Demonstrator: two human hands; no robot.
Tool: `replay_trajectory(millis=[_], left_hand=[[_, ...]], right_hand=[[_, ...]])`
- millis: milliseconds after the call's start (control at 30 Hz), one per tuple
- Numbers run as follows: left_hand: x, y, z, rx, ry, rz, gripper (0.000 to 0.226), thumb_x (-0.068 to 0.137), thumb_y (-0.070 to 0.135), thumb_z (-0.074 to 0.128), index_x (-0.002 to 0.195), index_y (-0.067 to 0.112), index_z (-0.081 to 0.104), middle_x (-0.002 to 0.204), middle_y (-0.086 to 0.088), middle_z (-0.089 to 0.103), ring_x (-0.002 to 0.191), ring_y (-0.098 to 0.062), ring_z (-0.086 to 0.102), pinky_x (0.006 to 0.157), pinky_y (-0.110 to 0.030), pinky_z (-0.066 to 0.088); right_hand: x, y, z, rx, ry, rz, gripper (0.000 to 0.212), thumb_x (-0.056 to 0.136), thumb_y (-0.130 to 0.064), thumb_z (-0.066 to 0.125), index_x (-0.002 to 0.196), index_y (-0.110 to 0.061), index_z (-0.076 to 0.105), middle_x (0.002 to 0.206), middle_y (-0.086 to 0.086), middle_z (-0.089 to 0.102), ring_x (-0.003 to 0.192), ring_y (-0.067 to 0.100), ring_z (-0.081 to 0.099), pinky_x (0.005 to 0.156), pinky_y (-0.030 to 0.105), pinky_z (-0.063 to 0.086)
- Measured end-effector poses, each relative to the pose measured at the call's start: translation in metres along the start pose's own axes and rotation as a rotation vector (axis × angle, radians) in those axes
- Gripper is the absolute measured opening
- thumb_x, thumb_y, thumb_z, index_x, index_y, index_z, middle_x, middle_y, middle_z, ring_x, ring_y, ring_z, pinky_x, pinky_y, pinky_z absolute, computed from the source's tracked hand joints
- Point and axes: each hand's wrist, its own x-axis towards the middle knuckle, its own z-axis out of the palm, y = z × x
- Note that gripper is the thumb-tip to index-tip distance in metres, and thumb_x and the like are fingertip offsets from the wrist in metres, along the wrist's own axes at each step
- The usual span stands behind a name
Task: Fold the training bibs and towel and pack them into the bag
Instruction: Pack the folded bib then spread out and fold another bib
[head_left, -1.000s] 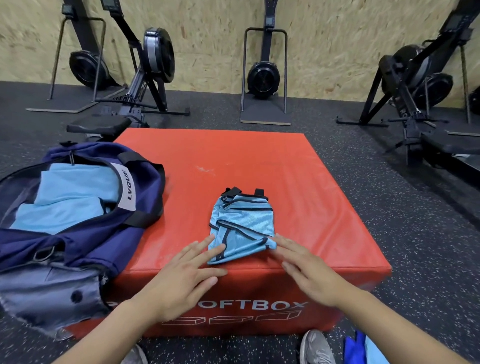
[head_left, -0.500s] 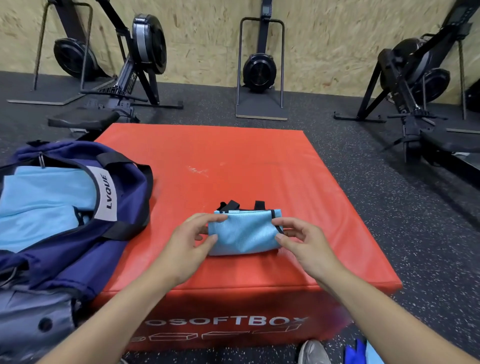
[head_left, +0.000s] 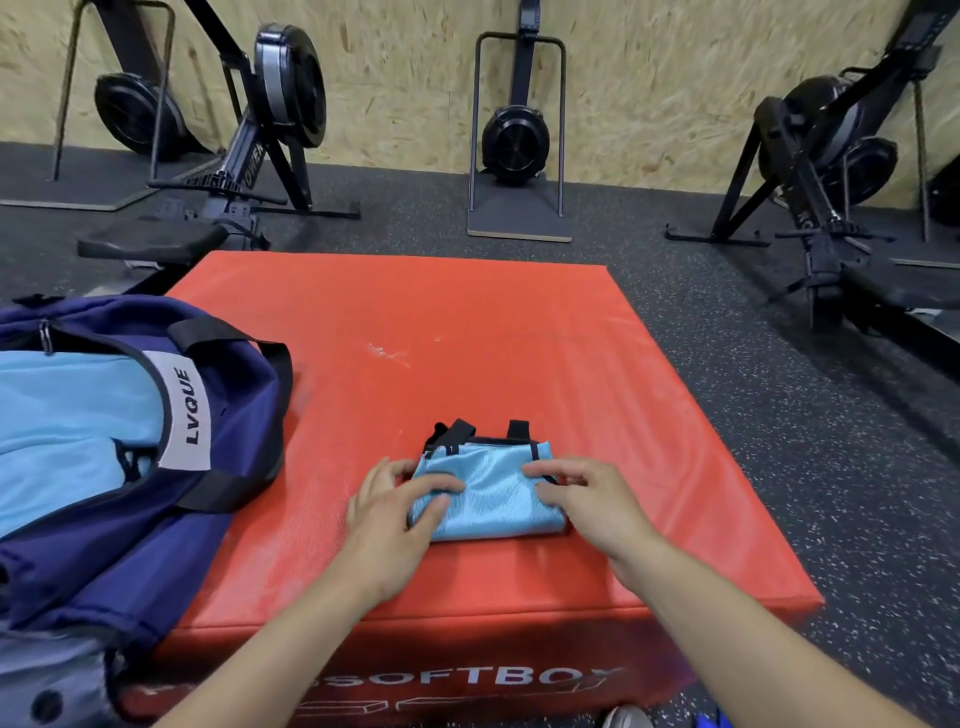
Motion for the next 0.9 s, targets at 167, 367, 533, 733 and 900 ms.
replay_trajectory(millis=[167,367,533,733,900], left_hand=[[-0.003,0.006,0.003,0.114,-0.09,0.016,0.031,0.102,0.041,0.048,0.121,0.065,0.054,0.159,0.008,0.029,0.153,-0.012,0.003,0.12,-0.038,0.005],[0.001,0.011,0.003,0.018,-0.087,0.09,0.038,0.099,0.025,0.054,0.123,0.054,0.058,0.149,0.015,0.042,0.149,-0.01,0.023,0.121,-0.03,0.013],[0.0,0.016,-0.015,-0.329,-0.038,0.135,0.042,0.088,0.013,0.061,0.119,0.041,0.065,0.131,0.017,0.057,0.127,0.012,0.045,0.114,-0.019,0.03],[-0.015,0.019,-0.067,-0.408,-0.037,0.11,0.045,0.09,0.012,0.066,0.127,0.037,0.065,0.133,0.012,0.062,0.124,0.004,0.052,0.102,-0.012,0.036],[-0.048,0.011,-0.122,-0.339,0.01,0.056,0.059,0.088,0.002,0.065,0.134,0.037,0.061,0.134,0.013,0.059,0.124,0.007,0.051,0.096,-0.002,0.033]], right_hand=[[0.002,0.007,0.01,-0.242,0.06,-0.058,0.034,0.067,-0.03,0.071,0.088,-0.057,0.073,0.111,-0.015,0.068,0.099,0.009,0.063,0.092,0.032,0.051],[-0.007,-0.002,0.019,-0.219,0.109,-0.102,0.05,0.079,0.0,0.066,0.081,-0.05,0.071,0.114,-0.014,0.059,0.102,-0.003,0.057,0.085,0.007,0.039],[-0.017,-0.019,0.02,-0.002,0.063,-0.156,0.044,0.086,0.008,0.061,0.104,-0.028,0.077,0.118,-0.004,0.064,0.091,-0.017,0.059,0.078,0.006,0.043],[-0.031,-0.044,0.029,0.272,-0.055,-0.123,0.049,0.084,0.013,0.063,0.113,-0.025,0.074,0.112,0.011,0.074,0.089,0.016,0.07,0.074,0.026,0.056],[-0.05,-0.066,0.073,0.373,-0.145,-0.118,0.049,0.083,0.017,0.064,0.114,-0.019,0.072,0.108,0.005,0.076,0.089,0.014,0.07,0.077,0.026,0.057]])
